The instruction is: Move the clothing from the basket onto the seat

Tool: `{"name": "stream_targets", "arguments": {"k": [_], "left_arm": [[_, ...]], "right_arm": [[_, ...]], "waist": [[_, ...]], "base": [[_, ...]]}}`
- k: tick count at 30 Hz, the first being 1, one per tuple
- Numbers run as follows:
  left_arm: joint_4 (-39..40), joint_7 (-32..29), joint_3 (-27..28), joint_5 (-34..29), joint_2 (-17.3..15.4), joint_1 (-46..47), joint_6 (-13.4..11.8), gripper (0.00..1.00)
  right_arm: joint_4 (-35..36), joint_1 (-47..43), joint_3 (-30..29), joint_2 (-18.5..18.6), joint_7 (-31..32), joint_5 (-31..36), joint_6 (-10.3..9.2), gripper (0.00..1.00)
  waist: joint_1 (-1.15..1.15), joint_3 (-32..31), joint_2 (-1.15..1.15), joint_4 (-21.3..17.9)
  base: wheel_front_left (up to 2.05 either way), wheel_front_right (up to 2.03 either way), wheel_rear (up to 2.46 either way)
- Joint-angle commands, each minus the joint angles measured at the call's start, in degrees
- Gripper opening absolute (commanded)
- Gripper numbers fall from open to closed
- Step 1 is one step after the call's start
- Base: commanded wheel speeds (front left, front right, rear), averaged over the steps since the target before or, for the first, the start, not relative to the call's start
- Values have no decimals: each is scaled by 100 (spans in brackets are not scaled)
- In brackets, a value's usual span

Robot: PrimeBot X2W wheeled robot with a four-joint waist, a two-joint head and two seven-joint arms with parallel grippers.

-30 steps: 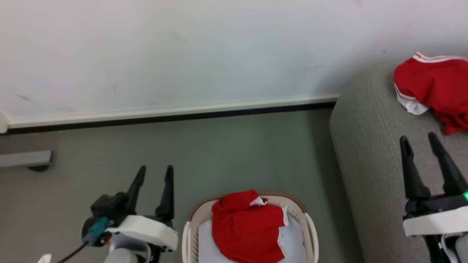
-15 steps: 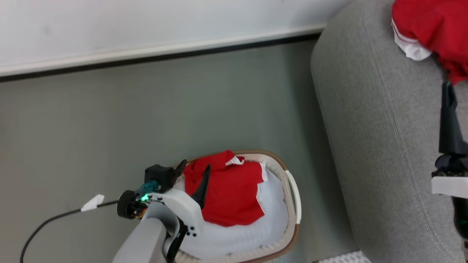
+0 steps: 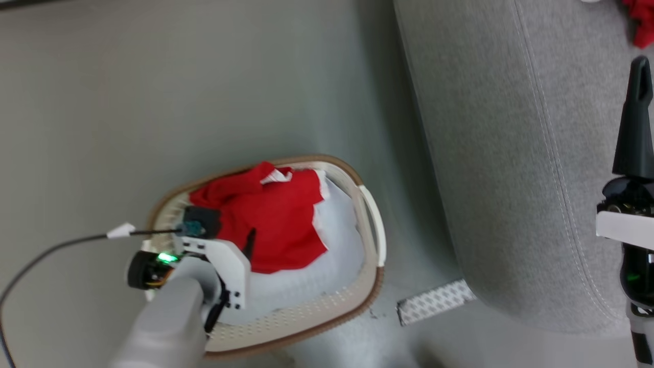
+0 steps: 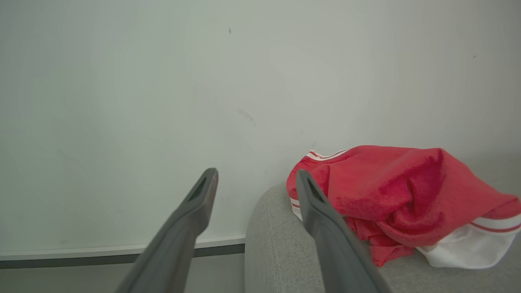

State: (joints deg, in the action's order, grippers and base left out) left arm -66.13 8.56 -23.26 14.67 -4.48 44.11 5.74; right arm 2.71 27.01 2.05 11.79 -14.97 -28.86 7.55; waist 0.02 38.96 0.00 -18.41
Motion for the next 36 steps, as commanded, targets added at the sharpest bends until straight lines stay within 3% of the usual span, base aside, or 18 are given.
{"name": "stream_targets", "arguments": {"k": [1, 12, 21, 22, 23, 24, 30, 36], "left_arm": [[-118, -50, 3, -33, -114, 161, -34, 100], [-641, -543, -142, -170, -448, 776, -277, 100], [-743, -1162, -788, -636, -425, 817, -236, 100], [-749, -1209, -802, -632, -428, 816, -233, 82], [-753, -1202, -820, -635, -435, 817, -223, 21], [-752, -1151, -820, -618, -441, 823, -213, 0], [-757, -870, -828, -517, -501, 762, -196, 0], [-761, -542, -891, -414, -158, 527, -99, 0]], "right_arm": [[50, 123, 27, -68, -17, -11, -13, 100], [1, 356, 160, -573, -17, -109, -13, 100], [13, 258, 75, -698, -17, -79, -13, 100], [12, 252, 73, -706, -17, -71, -13, 100], [4, 250, 75, -711, -17, -61, -13, 100], [-12, 255, 75, -717, -17, -52, -13, 100], [-116, 424, 91, -750, -18, -52, -13, 100], [-178, 320, -78, -566, -17, 32, -13, 100]], "waist": [[-2, 464, 0, -390], [-2, 1167, 0, -990], [-2, 1296, 0, -997], [-2, 1300, 0, -996], [-2, 1300, 0, -996], [-2, 1297, 0, -998], [-2, 1088, 0, -1065], [-2, 321, 0, -750]], "base": [[0, 0, 0], [0, 0, 0], [0, 0, 0], [0, 0, 0], [0, 0, 0], [0, 0, 0], [0, 0, 0], [0, 0, 0]]}}
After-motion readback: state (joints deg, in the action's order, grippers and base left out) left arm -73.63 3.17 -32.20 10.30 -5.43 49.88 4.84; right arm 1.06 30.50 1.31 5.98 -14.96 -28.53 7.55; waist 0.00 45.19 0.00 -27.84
